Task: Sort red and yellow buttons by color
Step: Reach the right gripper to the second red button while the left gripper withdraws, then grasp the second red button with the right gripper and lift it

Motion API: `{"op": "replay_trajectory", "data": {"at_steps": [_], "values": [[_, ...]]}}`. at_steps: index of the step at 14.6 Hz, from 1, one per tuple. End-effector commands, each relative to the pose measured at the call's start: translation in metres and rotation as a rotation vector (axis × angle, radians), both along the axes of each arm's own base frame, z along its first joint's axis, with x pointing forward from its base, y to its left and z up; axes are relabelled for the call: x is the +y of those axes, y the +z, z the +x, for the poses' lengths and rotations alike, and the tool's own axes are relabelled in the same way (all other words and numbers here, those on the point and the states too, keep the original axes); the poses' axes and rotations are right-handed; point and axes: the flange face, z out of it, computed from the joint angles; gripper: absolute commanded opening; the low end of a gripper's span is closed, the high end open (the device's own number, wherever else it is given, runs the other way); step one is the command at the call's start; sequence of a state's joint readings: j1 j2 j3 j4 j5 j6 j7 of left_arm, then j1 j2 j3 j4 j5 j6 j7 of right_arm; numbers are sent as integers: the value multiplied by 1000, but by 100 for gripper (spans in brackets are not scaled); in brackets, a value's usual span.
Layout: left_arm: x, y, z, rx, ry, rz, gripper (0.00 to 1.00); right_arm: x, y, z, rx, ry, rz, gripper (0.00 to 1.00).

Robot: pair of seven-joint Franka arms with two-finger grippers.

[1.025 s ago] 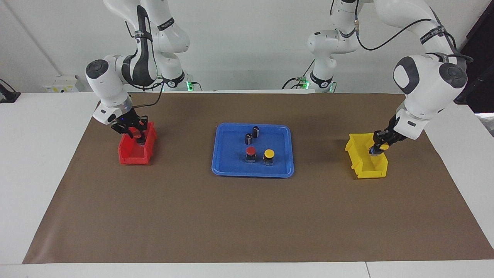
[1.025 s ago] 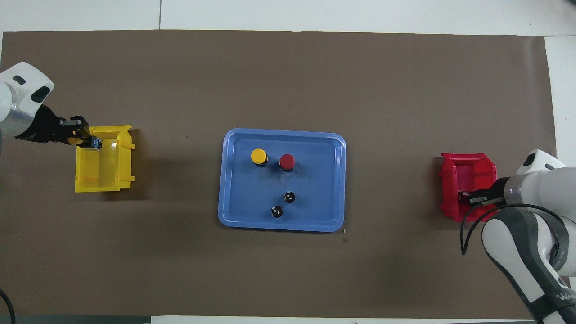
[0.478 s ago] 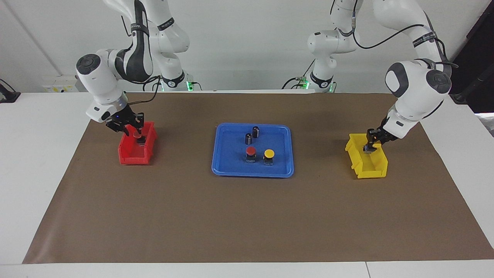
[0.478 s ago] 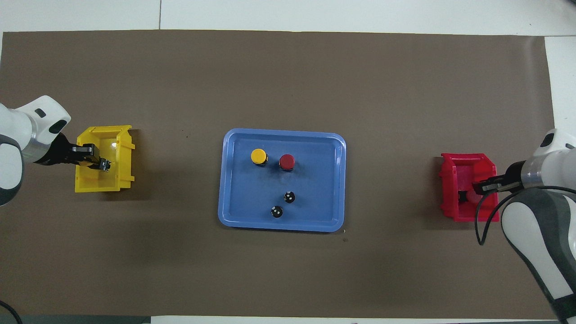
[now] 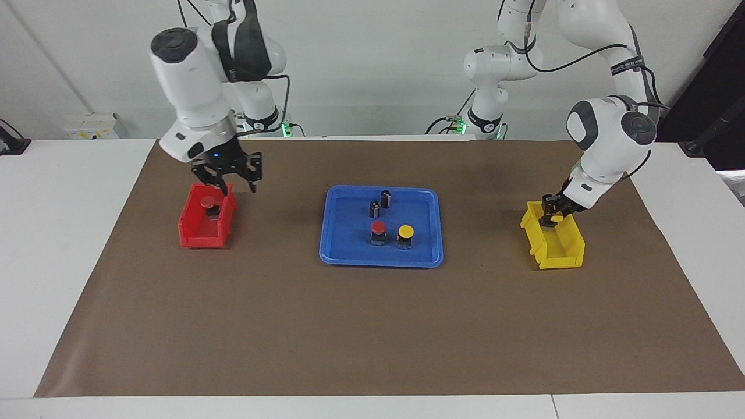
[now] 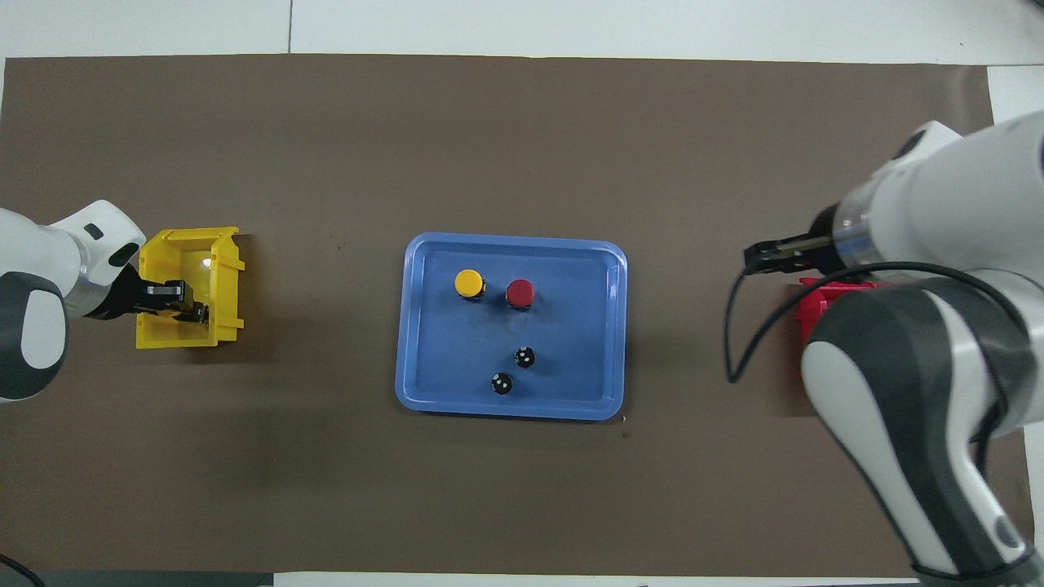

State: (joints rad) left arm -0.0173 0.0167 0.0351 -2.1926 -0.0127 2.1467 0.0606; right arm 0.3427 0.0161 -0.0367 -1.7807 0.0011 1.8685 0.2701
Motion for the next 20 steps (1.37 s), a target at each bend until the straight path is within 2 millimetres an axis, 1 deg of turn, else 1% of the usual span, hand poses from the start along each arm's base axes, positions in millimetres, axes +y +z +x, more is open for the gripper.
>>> {"op": "replay_trajectory", "data": {"at_steps": [1, 2, 3, 4, 5, 6, 7, 8, 9, 10, 11, 12, 13, 14, 15, 17, 19, 20], "values": [[3, -5, -12, -29, -14, 12, 33, 102, -23, 41, 9, -142, 29, 77], [3, -5, -12, -29, -14, 12, 49, 128, -38, 45, -4, -160, 37, 77], [2, -4, -11, -29, -13, 12, 55, 149, -50, 46, -26, -156, 47, 77], [1, -3, -10, -27, -9, 12, 58, 163, -64, 44, -41, -142, 61, 77], [-1, -2, -8, -29, -9, 12, 58, 176, -84, 39, -33, -124, 54, 77], [-2, -1, -7, -30, -11, 12, 58, 181, -96, 37, -25, -125, 48, 77], [-2, 1, -5, -32, -12, 13, 58, 189, -102, 35, -32, -132, 53, 77], [-1, 7, -2, -32, -12, 13, 58, 204, -118, 28, -29, -113, 46, 78], [-1, 13, 1, -27, -12, 13, 58, 212, -133, 25, -28, -101, 41, 78], [0, 25, 3, -30, -11, 12, 58, 210, -146, 24, -25, -101, 38, 80], [1, 41, 7, -23, -9, 12, 58, 209, -155, 21, -27, -100, 40, 81], [-1, 60, 11, -10, -11, 12, 62, 207, -162, 18, -28, -100, 41, 81], [-2, 82, 16, -3, -14, 12, 79, 208, -165, 15, -30, -98, 43, 81], [-3, 105, 19, 0, -19, 12, 98, 208, -168, 14, -26, -98, 40, 81], [-3, 131, 20, 0, -22, 11, 100, 207, -172, 13, -21, -98, 36, 81], [-8, 177, 23, 0, -33, 12, 100, 205, -180, 10, -19, -97, 35, 81], [-21, 210, 23, -35, -55, 12, 100, 204, -185, 4, -20, -91, 37, 81], [-30, 221, 21, -31, -71, 13, 100, 212, -186, -5, -16, -74, 34, 81]]}}
